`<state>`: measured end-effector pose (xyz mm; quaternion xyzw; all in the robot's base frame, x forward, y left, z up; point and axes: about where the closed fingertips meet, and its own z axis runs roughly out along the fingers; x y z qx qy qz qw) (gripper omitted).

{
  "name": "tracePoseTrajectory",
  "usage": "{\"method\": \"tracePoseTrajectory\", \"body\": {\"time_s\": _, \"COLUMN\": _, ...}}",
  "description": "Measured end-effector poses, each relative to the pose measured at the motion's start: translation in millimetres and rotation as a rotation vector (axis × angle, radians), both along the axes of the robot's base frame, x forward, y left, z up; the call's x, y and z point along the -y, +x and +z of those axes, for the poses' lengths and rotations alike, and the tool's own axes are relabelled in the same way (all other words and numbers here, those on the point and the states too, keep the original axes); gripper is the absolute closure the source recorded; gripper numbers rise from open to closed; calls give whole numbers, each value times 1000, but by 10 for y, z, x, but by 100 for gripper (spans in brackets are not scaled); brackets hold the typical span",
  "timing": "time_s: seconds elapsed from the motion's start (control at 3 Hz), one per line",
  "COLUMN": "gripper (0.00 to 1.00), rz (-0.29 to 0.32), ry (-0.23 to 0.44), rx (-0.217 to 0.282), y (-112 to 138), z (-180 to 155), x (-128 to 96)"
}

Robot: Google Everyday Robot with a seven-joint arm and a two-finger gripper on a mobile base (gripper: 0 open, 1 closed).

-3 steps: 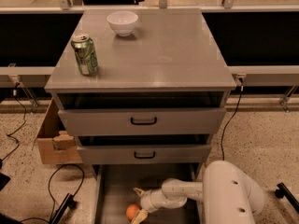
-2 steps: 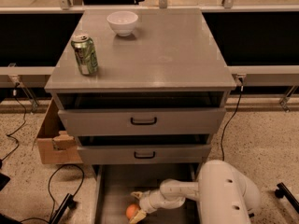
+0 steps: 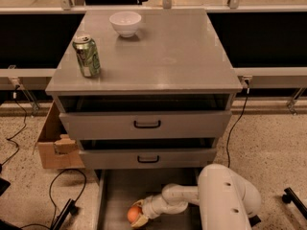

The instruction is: Pick orange from bottom drawer and place on counter

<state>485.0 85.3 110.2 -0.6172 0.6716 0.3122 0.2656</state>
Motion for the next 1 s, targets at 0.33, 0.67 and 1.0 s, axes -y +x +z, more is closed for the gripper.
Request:
{"method": "tracePoseTrajectory", "body": {"time_s": 0.33, "gripper": 88, "rz": 0, "ry": 0, "rx": 0, "y": 0, "z": 35, "x": 0}}
{"method": "tracePoseTrajectory", "body": {"time_s": 0.67, "gripper": 100, "rz": 0, "ry": 0, "rx": 0, "y": 0, "z": 36, "x": 0}}
{"method": "tracePoseTrajectory", "body": {"time_s": 1.0, "gripper": 100, "rz": 12, "ry": 37, "rx": 6, "y": -118, "z": 321, "x": 39}}
